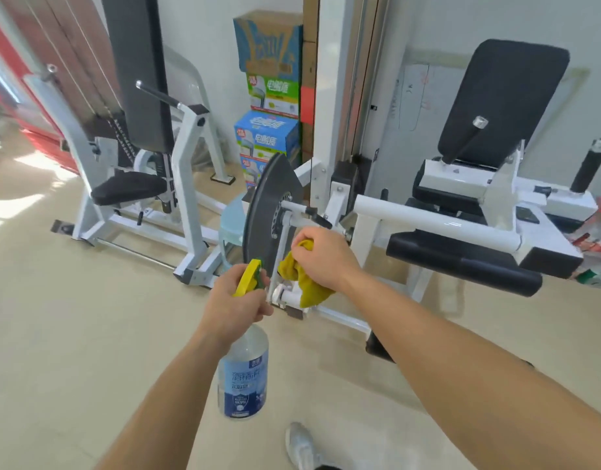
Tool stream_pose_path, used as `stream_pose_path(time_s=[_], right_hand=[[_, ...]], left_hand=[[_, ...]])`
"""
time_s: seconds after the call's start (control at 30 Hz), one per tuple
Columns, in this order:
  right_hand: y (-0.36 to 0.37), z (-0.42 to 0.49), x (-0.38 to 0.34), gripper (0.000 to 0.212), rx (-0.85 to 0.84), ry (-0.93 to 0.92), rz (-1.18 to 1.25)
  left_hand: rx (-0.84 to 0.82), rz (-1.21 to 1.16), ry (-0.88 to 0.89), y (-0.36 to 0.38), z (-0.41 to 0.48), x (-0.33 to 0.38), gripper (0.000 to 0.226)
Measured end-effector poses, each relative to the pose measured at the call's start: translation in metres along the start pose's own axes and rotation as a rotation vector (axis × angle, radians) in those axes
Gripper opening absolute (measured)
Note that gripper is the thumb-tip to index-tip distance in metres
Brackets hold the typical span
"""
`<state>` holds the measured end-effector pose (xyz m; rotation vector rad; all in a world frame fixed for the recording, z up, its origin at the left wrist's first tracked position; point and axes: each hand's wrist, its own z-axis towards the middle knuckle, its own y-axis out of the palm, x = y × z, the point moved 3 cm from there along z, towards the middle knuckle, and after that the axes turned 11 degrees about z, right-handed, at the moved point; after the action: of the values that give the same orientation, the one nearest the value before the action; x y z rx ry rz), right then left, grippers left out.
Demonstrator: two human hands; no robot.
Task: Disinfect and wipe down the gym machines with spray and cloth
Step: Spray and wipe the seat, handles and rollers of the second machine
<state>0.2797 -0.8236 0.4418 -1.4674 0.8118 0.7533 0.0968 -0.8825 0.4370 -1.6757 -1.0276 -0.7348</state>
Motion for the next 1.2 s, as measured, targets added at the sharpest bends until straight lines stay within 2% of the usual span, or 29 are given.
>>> stream_pose_path(time_s=[0.13, 0.27, 0.47, 0.7, 0.9, 1.03, 1.2], right_hand=[[0.011, 0.042, -0.014, 0.015, 0.050, 0.015, 0.065], [0.011, 0.093, -0.008, 0.014, 0.148, 0.079, 0.166], [0.001, 0.183, 0.008, 0.016, 0.384, 0.255, 0.324], [-0.036, 0.241, 0.019, 0.017, 0.569, 0.375, 0.415], [-0.078, 0.273, 0.039, 0.017, 0.852, 0.470, 0.504], [-0.113, 0.293, 0.048, 0.021, 1.066, 0.528, 0.555], [-0.145, 0.316, 0.059, 0.018, 1.181, 0.561, 0.552]], left_hand=[[-0.002, -0.024, -0.016, -0.031, 0.046, 0.017, 0.032], [-0.071, -0.012, -0.005, -0.059, 0.111, 0.038, 0.033], [-0.207, 0.052, 0.066, -0.083, 0.214, 0.086, 0.033], [-0.284, 0.091, 0.139, -0.097, 0.304, 0.145, 0.036], [-0.424, 0.152, 0.255, -0.080, 0.384, 0.202, 0.036], [-0.602, 0.193, 0.369, -0.051, 0.433, 0.247, 0.035], [-0.682, 0.182, 0.486, -0.003, 0.479, 0.296, 0.036]])
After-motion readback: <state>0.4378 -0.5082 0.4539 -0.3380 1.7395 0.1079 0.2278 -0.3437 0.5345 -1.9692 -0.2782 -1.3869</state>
